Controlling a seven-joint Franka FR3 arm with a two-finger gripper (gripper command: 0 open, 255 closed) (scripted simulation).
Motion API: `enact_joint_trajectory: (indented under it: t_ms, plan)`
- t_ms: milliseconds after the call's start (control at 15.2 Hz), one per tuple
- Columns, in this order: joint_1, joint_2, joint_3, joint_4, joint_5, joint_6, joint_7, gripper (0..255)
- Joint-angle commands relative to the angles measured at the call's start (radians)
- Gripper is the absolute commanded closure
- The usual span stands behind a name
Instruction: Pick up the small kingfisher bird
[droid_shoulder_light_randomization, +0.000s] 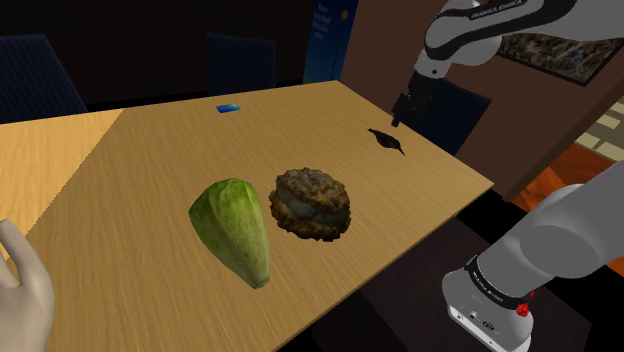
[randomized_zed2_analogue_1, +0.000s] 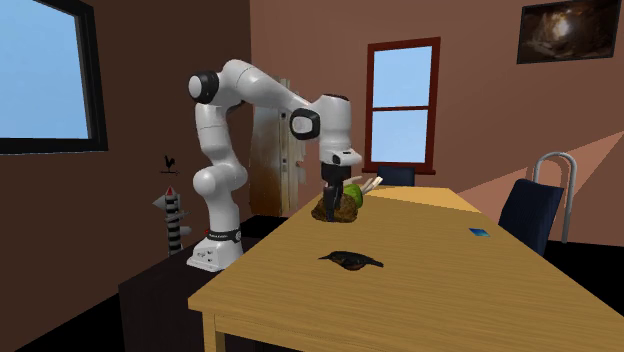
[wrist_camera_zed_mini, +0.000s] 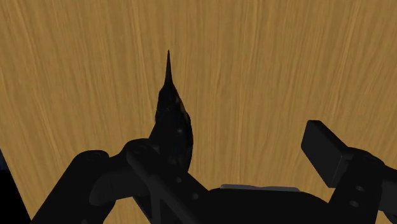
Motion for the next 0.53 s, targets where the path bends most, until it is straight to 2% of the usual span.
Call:
enact_joint_trajectory:
  t_ms: [0,396,462]
  plan:
    - [-0.002,0.088,-0.021,0.037,0.029,0.037,-0.056,0]
    - [-0.029,0.337,-0.042,0.180,0.134,0.095,-0.203,0]
    - [-0.030,0.341,-0.041,0.182,0.136,0.095,-0.205,0]
